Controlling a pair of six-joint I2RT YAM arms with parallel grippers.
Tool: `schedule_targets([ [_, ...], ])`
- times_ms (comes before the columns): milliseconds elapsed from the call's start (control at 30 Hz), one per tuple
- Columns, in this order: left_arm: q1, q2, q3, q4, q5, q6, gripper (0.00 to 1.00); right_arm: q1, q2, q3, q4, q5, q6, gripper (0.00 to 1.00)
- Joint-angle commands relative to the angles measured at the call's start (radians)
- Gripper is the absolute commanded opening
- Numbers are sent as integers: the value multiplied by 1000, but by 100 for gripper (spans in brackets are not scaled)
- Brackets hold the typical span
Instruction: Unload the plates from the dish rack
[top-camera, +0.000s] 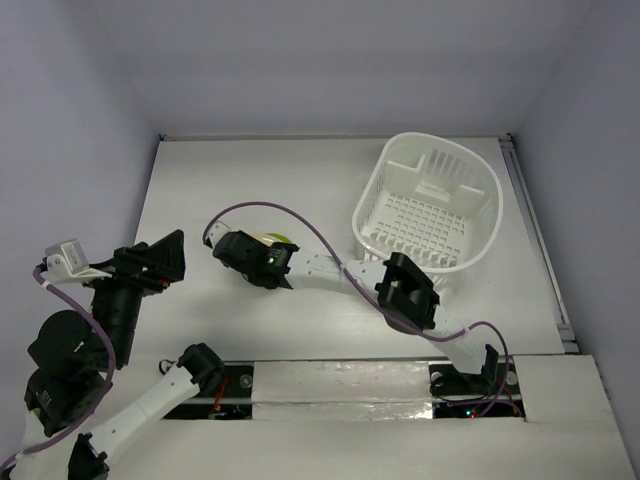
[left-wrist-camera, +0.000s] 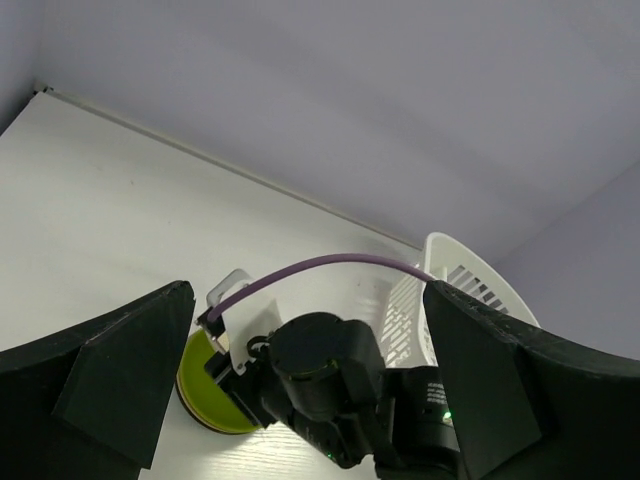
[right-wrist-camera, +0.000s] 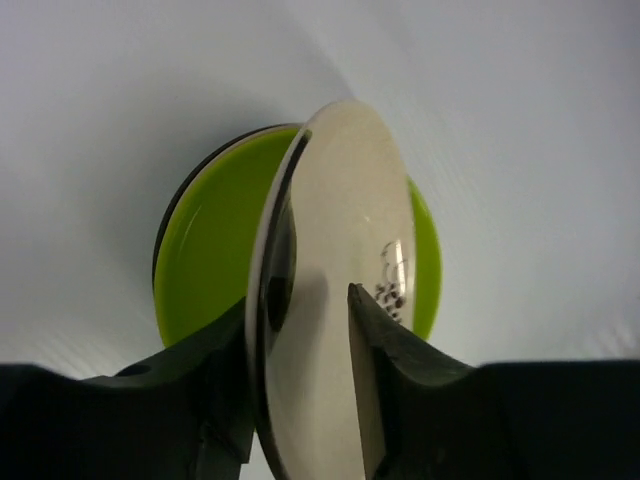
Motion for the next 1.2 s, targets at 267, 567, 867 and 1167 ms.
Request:
schedule_targets([
  [267, 1, 9, 24, 87, 51, -5, 99, 2, -160, -185, 127, -52, 124, 88],
  [567, 1, 41, -15, 127, 81, -20, 99, 2, -500, -478, 299, -82, 227, 100],
  [867, 1, 81, -54, 162, 111, -45, 99, 2, -694, -693, 322, -83, 284, 95],
  [1167, 1, 162, -60, 218, 230, -46, 99, 2, -1200, -926, 392, 220, 448, 0],
])
